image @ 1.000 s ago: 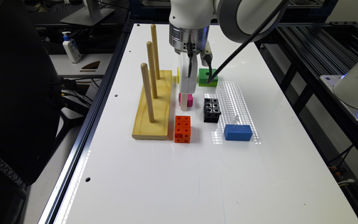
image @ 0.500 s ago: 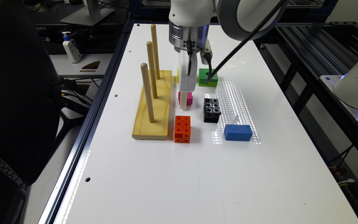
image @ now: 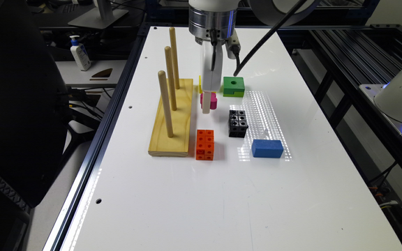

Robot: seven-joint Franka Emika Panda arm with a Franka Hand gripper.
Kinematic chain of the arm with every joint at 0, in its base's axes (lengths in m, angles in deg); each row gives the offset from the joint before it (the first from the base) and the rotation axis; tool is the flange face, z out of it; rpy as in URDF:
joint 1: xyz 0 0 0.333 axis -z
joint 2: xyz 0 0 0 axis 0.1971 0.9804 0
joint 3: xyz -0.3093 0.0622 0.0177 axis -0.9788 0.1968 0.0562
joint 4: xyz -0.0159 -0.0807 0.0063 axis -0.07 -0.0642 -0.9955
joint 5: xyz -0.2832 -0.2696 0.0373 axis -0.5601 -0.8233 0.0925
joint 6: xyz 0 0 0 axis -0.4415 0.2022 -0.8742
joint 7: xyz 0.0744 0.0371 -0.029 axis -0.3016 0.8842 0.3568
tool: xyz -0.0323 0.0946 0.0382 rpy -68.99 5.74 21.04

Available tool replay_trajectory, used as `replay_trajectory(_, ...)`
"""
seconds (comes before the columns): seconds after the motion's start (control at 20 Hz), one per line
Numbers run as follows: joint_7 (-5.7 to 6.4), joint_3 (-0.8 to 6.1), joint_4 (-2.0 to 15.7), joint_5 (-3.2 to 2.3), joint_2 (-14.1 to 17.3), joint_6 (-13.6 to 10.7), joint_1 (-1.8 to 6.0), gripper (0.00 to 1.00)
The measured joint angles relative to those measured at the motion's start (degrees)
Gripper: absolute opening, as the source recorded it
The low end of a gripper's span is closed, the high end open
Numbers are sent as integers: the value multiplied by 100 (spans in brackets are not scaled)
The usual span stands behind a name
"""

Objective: Pick up pink flower.

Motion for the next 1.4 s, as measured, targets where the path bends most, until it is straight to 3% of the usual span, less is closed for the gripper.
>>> replay_trajectory(0.2,1,0,-9,0,-350,-383,0,0)
replay_trajectory(0.45,1,0,-7,0,-448,-441,0,0)
replay_trajectory(0.75,3,2,-14,2,-1007,-1002,-1,0)
replay_trajectory(1.05,4,2,-9,2,-1062,-1037,-1,0)
replay_trajectory(1.4,5,2,-9,3,-1292,-1240,-1,0)
